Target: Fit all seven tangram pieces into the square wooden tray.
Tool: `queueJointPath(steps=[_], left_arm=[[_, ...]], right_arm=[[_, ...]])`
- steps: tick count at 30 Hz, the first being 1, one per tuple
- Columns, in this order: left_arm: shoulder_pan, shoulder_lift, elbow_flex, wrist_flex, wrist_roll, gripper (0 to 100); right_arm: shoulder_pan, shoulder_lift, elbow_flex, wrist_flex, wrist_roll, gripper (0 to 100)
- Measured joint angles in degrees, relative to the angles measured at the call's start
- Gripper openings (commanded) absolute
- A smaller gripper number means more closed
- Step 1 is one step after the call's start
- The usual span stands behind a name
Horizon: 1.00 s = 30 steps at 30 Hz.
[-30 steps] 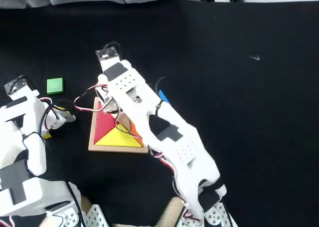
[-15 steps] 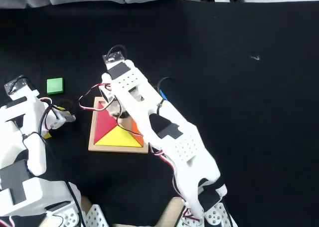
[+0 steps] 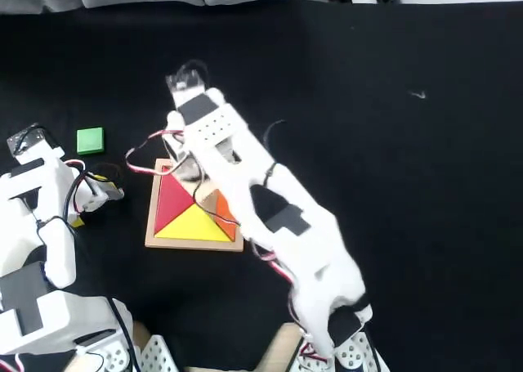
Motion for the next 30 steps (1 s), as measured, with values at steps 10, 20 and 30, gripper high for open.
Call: queueJointPath(steps=[10, 20, 30], left_arm=[[0.0, 0.0, 0.0, 0.0, 0.0, 31], [0.0, -9.0, -17.3, 16.3, -8.6, 31], [3.0, 0.3, -44.4, 36.5, -19.6, 31]], right_arm=[[7.9, -33.3, 18.1, 0.2, 8.9, 1.1], [19.8, -68.1, 60.0, -15.1, 19.7, 1.2], [20.1, -70.9, 86.5, -35.0, 20.0, 1.2]])
